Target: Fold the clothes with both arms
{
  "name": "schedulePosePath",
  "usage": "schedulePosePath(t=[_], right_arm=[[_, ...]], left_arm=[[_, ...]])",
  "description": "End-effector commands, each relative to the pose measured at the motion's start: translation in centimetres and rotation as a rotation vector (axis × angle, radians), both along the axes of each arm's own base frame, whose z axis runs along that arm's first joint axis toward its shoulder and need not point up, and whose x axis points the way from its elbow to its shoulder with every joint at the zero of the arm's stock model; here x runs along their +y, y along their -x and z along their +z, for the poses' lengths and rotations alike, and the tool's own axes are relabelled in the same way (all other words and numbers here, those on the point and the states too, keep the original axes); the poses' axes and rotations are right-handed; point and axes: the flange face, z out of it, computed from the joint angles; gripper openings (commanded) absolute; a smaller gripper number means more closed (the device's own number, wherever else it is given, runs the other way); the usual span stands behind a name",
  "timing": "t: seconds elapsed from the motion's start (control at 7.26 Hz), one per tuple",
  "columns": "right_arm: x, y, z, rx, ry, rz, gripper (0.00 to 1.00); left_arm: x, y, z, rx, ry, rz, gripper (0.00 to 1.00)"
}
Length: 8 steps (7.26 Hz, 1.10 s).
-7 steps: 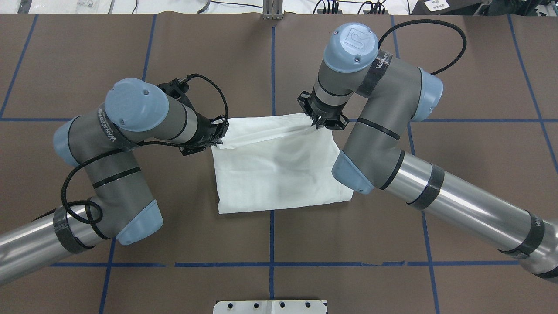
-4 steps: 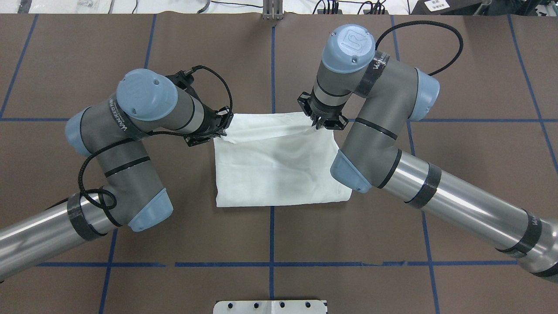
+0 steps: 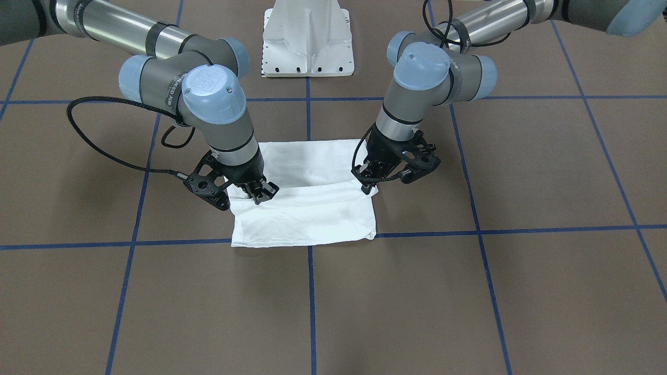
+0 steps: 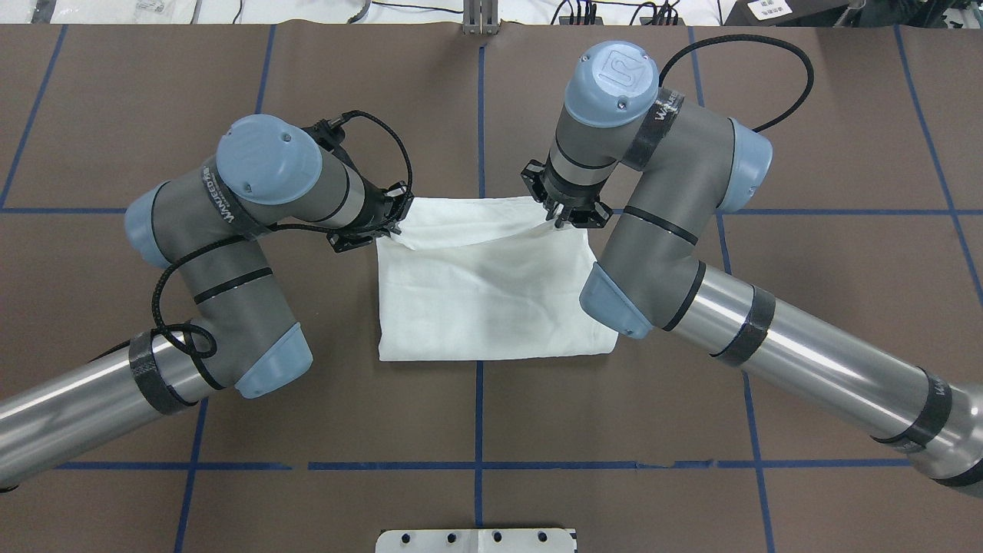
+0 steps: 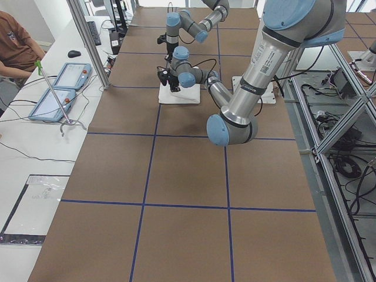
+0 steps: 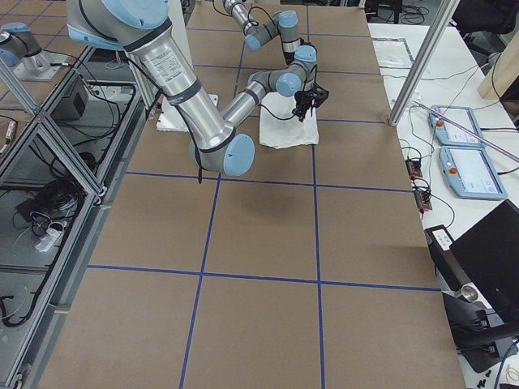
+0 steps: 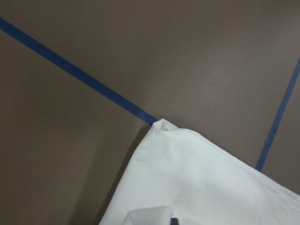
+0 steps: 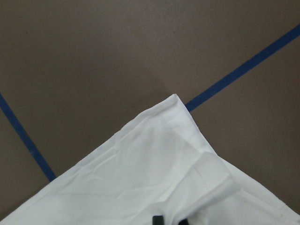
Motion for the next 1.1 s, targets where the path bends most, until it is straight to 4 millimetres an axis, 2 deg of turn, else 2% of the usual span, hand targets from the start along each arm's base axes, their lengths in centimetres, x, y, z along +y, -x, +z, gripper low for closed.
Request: schedulePosePath(t=[0.0,0.14,0.28,0.41,0.55,0.69,0.83,0.96], right_arm=[[-0.8,-0.9,0.0,-0.007,0.001,0.012,1.0],[-1.7,-2.2,-0.1,-0.029,0.021,0.011,1.0],[-1.6,-2.3,-0.5,-0.041,0.024,0.004,1.0],[-1.6,-2.5,-0.6,-0.043,0.018,0.002,1.0],[-2.1,-3.5,-0.3,-0.043,0.009,0.007,1.0],[-3.7,-6.4,0.0,-0.03,-0.07,-0.024,1.0],[-4.8,-10.1,2.4,-0.003,-0.13,-0.05,1.0],[-6.5,-14.0,5.0,0.037,-0.201,-0.088,1.0]], left_arm=[[-2.5,2.2,-1.0,0.005,0.006,-0.047,0.99],[-3.9,3.2,-0.4,-0.006,0.012,-0.068,0.99],[-4.7,3.8,0.1,-0.018,0.013,-0.077,0.99],[-4.9,4.1,0.4,-0.043,0.02,-0.075,0.99],[-5.1,4.7,0.7,-0.075,-0.025,-0.043,0.99],[-6.3,6.4,1.1,-0.104,-0.087,-0.026,0.99],[-7.4,8.1,2.2,-0.141,-0.14,-0.003,0.99],[-8.2,11.2,5.2,-0.185,-0.189,0.052,0.99]])
